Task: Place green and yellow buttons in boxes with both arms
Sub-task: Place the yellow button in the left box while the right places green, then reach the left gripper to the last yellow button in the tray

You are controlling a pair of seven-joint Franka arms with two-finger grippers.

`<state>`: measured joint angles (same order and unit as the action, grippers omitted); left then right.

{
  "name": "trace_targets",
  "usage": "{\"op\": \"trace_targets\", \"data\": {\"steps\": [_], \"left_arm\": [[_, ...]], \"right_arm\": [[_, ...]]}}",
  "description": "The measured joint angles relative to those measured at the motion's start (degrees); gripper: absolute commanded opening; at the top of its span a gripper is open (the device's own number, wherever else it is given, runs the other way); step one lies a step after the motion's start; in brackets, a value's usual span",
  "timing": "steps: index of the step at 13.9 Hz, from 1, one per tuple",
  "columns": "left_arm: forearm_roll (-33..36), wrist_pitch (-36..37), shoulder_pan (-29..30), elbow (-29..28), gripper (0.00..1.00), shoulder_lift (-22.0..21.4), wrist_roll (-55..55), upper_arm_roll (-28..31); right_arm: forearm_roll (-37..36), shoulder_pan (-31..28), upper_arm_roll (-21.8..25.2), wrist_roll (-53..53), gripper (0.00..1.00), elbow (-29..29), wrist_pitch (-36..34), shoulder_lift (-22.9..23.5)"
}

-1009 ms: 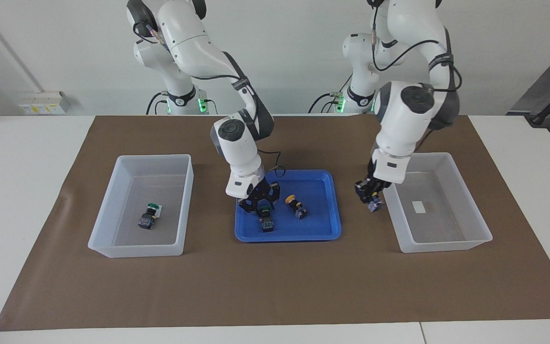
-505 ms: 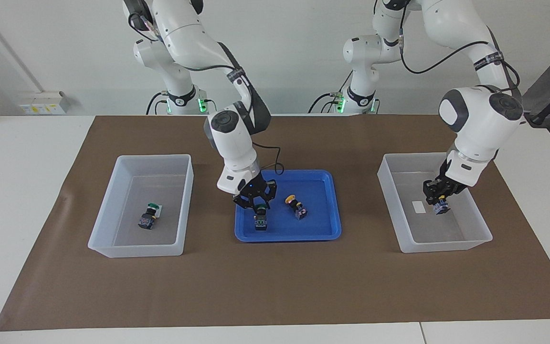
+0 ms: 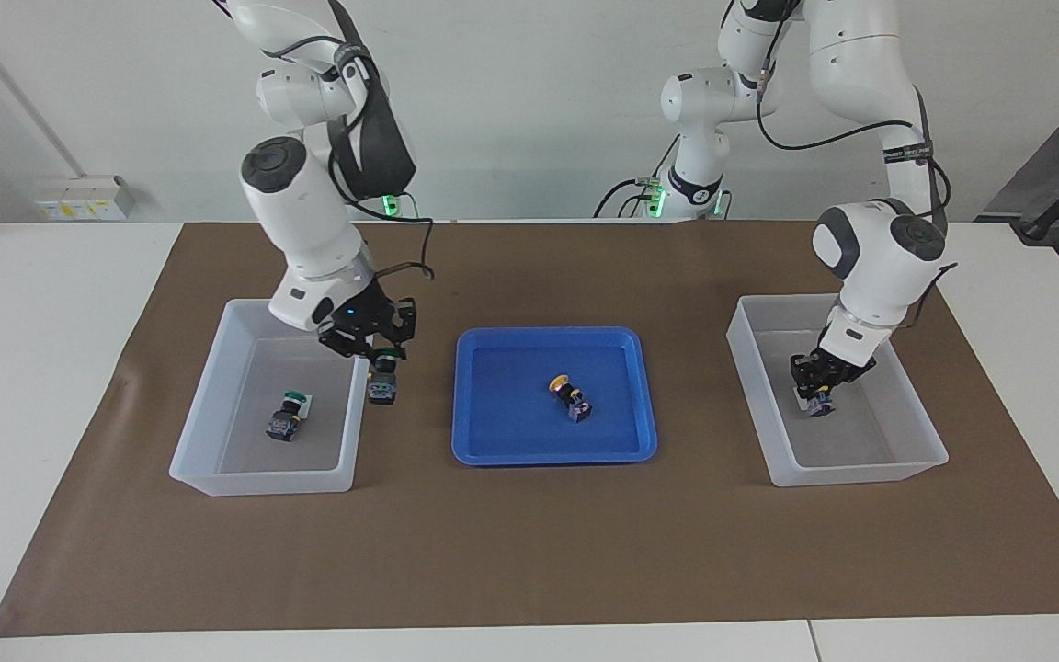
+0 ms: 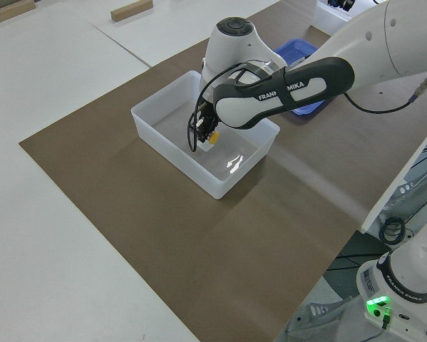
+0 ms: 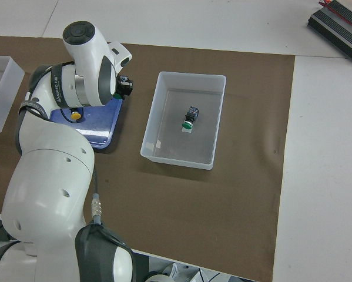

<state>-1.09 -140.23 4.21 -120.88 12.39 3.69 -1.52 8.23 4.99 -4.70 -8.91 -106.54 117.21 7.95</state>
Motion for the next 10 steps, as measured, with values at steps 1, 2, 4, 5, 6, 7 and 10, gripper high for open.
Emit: {"op": "trace_targets", "data": {"steps": [1, 2, 4, 5, 6, 7, 10], "left_arm": [[0.0, 0.3, -0.1, 0.3, 0.93, 0.0, 0.0, -0.1], [0.0, 1.6, -0.1, 1.4, 0.93, 0.0, 0.0, -0.1], [0.0, 9.0, -0.1, 6.9, 0.93, -0.1, 0.0, -0.1], [0.0, 14.4, -0.1, 11.0, 0.93, -0.1, -0.1, -0.2], [-0.1, 19.8, -0.3, 15.3, 0.93, -0.1, -0.6, -0.4], [-0.2, 23.8, -0.9, 18.9, 0.93, -0.2, -2.6, -0.5], [-0.4, 26.9, -7.4, 22.4, 0.92, -0.1, -17.0, -1.0]], "right_arm": [[0.0, -2.6, 0.0, -4.6, 0.00, -1.2, -0.4, -0.2], [0.0, -4.4, 0.0, -7.5, 0.00, -2.7, -0.2, -0.4], [0.0, -6.3, 0.0, -10.3, 0.00, -6.8, 1.9, -0.7], [0.0, -6.8, 0.0, -11.4, 0.02, -9.0, 4.1, -0.8], [0.0, -7.0, 0.0, -12.4, 0.05, -11.3, 6.9, -0.8], [0.0, -7.4, 0.0, -13.3, 0.11, -13.6, 10.1, -0.8], [0.0, -7.9, 0.0, -14.3, 0.68, -18.2, 16.4, -0.6]]}}
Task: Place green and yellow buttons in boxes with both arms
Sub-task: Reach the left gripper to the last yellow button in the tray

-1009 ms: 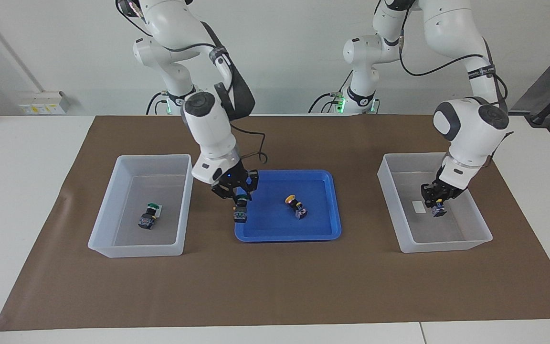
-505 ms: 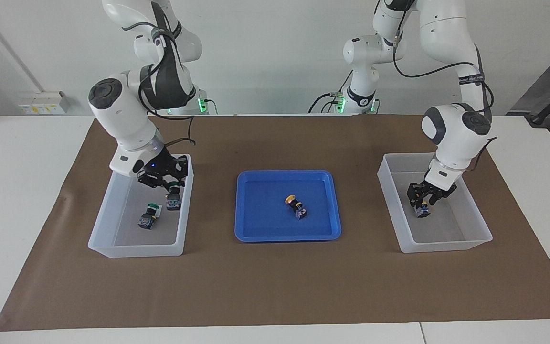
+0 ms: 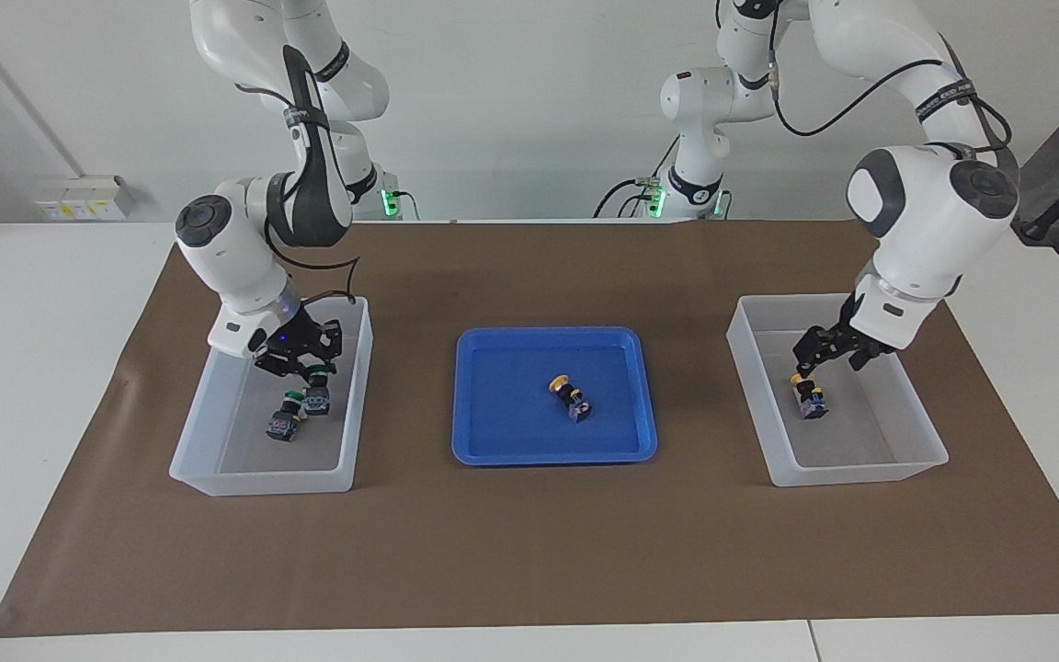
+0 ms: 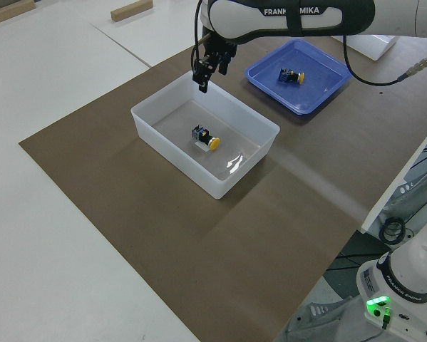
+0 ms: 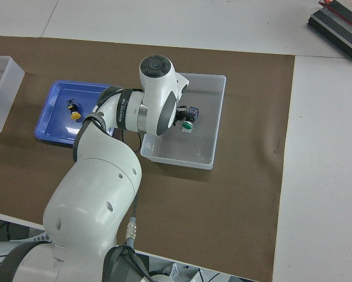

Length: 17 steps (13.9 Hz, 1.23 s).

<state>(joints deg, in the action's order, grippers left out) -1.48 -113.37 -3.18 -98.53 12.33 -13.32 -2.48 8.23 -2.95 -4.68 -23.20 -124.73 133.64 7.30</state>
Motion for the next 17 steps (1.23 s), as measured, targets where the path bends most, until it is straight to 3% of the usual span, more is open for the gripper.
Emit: {"op": "trace_targets", "data": {"steps": [1, 4, 9, 11, 14, 17], "left_arm": [[-0.1, 0.0, -3.1, -0.1, 0.91, 0.3, -6.4, -0.1], [-3.7, -2.7, -11.0, -1.8, 0.91, 0.9, -23.3, -0.4], [-6.6, -21.4, -21.1, -10.6, 0.87, 0.9, -41.3, -0.5], [-6.6, -26.6, -23.8, -11.8, 0.87, 2.2, -45.5, -0.5], [-6.6, -33.6, -26.5, -12.5, 0.85, 6.9, -48.6, -0.4], [-6.6, -36.0, -26.7, -13.0, 0.80, 9.4, -48.9, -0.3]], "right_arm": [[0.0, 0.0, 0.0, 0.0, 1.00, -0.6, 0.5, 0.2], [0.0, -0.1, 0.0, 0.0, 1.00, -0.9, 0.8, 0.3], [0.0, -0.3, 0.0, 0.4, 1.00, 2.7, 1.4, -0.8], [-2.0, -0.3, 0.0, 2.4, 1.00, 4.9, 0.5, -2.3], [-6.2, 0.7, -0.3, 12.5, 1.00, 9.0, -6.6, -4.7], [-7.3, 4.7, -0.6, 23.8, 1.00, 10.7, -11.3, -7.0]]}}
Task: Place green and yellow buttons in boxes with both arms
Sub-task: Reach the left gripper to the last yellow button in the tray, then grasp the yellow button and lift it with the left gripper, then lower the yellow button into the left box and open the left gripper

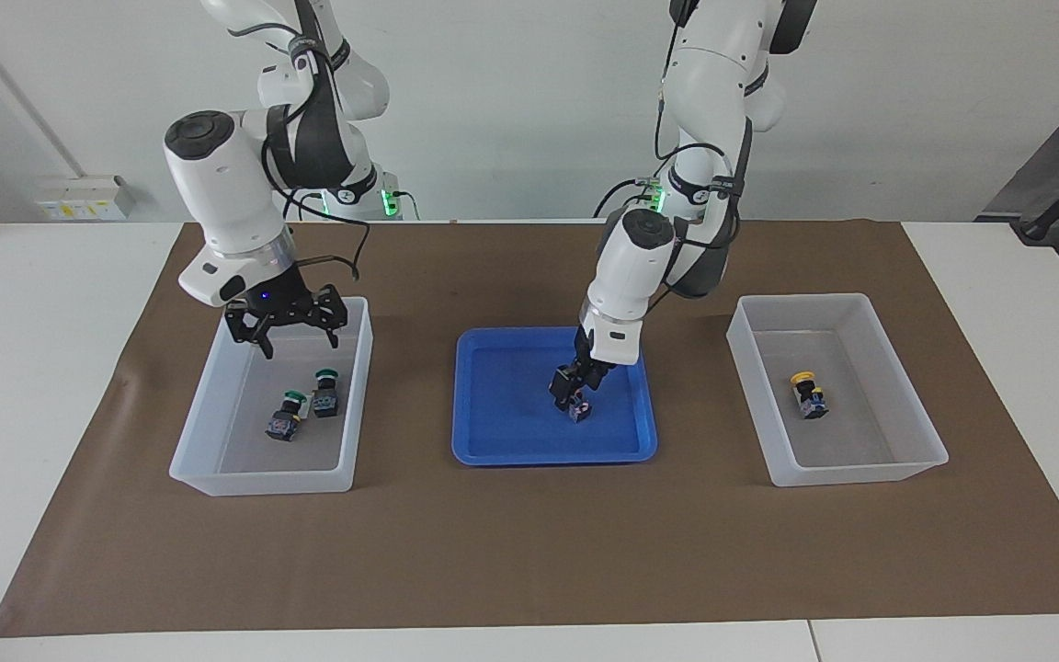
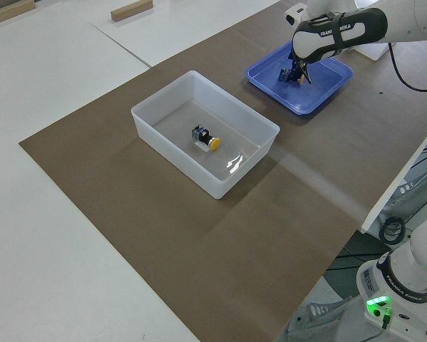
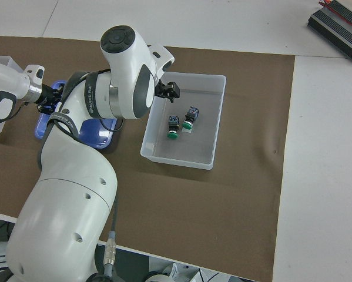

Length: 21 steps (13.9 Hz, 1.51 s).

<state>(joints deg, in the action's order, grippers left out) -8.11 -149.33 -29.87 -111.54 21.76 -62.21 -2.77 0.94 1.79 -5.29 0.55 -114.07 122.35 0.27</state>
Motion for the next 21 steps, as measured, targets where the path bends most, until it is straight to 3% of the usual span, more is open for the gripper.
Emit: {"op": "trace_targets", "data": {"steps": [4, 8, 9, 14, 16, 21], "left_arm": [[0.0, -2.5, -0.6, -1.9, 0.57, 0.1, 0.0, 0.0], [0.0, -2.7, -2.0, -2.1, 0.06, 0.1, -0.2, 0.0], [0.0, -2.7, -2.2, -2.1, 0.00, 0.1, -0.3, 0.0], [0.0, 0.9, -2.0, -0.4, 0.00, -0.1, -0.3, 0.7], [0.0, 7.9, -0.2, 3.8, 0.00, -0.8, 0.5, 1.5], [0.0, 29.2, 13.9, 14.0, 0.00, -7.1, 16.3, 1.8]], "right_arm": [[-1.0, 3.2, -0.2, 8.9, 1.00, 6.0, -9.6, -1.8], [-1.1, 2.0, 0.2, 9.1, 1.00, 15.6, -20.9, -2.1], [-1.1, 1.7, 0.2, 9.1, 1.00, 17.4, -23.2, -2.1], [-1.3, -0.5, 0.7, 8.8, 1.00, 22.4, -31.1, -2.2], [-1.3, -0.8, 0.7, 8.3, 1.00, 22.4, -31.3, -2.1], [-1.3, -0.8, 0.7, 8.3, 1.00, 22.4, -31.4, -2.1]]}}
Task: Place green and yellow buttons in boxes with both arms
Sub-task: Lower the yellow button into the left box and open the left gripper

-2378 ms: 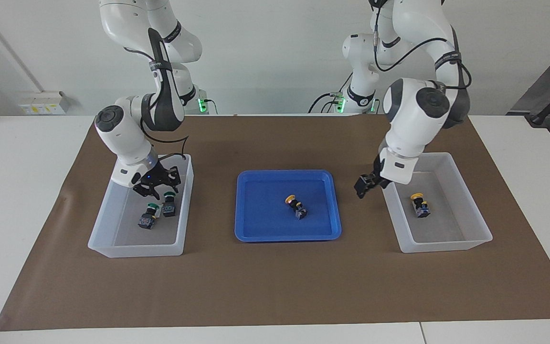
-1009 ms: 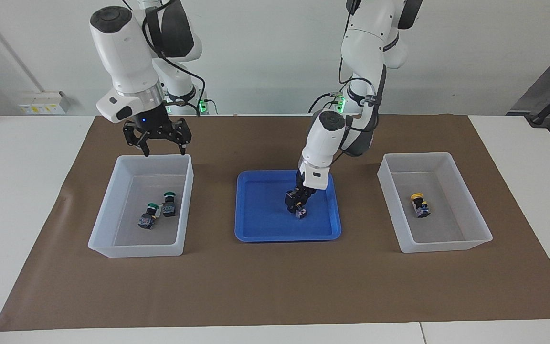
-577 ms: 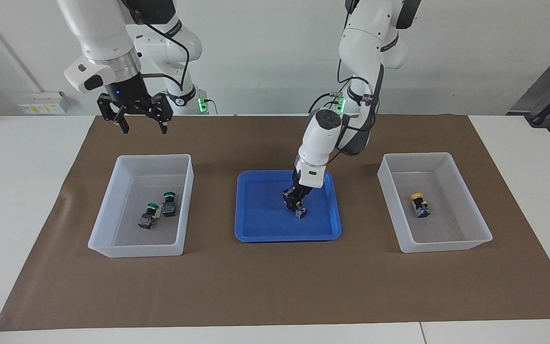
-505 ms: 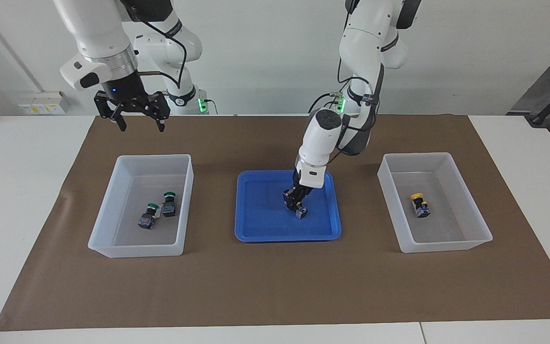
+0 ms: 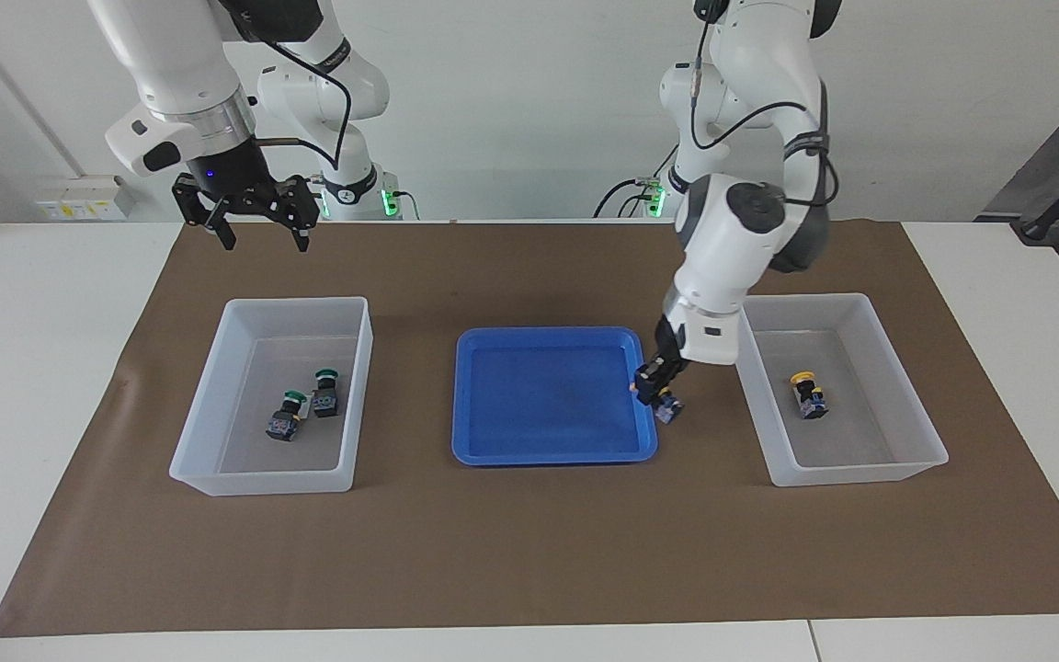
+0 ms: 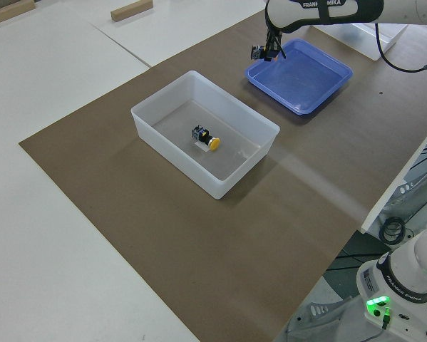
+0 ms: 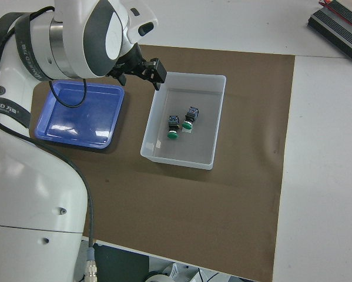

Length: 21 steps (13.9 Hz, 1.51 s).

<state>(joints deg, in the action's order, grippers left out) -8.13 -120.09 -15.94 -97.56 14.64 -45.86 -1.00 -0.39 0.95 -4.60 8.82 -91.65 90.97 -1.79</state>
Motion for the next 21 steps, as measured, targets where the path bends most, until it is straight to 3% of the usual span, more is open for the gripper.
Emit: {"op": "trace_targets", "data": {"steps": [3, 8, 13, 14, 16, 19, 21], "left_arm": [[0.0, 7.0, 7.8, 2.8, 0.00, -1.0, 14.4, 0.1], [0.0, 7.3, 18.7, 0.5, 0.00, -0.9, 39.0, 0.4], [0.0, -6.4, 26.5, -13.9, 0.00, -3.1, 56.1, 0.5], [0.0, -8.2, 27.3, -15.8, 0.10, -3.2, 56.9, 0.5], [0.0, -8.8, 27.6, -16.6, 0.55, -3.2, 57.3, 0.4], [0.0, -8.1, 27.5, -16.2, 0.86, -3.7, 57.3, -0.1], [0.0, -5.6, 27.4, -14.2, 0.89, -3.9, 57.3, -0.4]], "right_arm": [[-0.1, -0.1, 0.0, -0.8, 1.00, 0.0, 0.0, 0.0], [-0.2, -1.5, 0.1, -3.4, 1.00, 0.0, 0.0, 0.0], [-0.3, -1.6, 0.1, -4.7, 1.00, 0.0, 0.0, 0.0], [-0.3, -1.6, 0.1, -4.7, 1.00, 0.0, 0.0, 0.0], [-0.3, -1.6, 0.1, -4.7, 1.00, 0.0, 0.0, 0.0], [-0.3, -1.6, 0.1, -4.7, 1.00, 0.0, 0.0, 0.0], [-0.3, -1.6, 0.1, -4.7, 1.00, 0.0, 0.0, 0.0]]}}
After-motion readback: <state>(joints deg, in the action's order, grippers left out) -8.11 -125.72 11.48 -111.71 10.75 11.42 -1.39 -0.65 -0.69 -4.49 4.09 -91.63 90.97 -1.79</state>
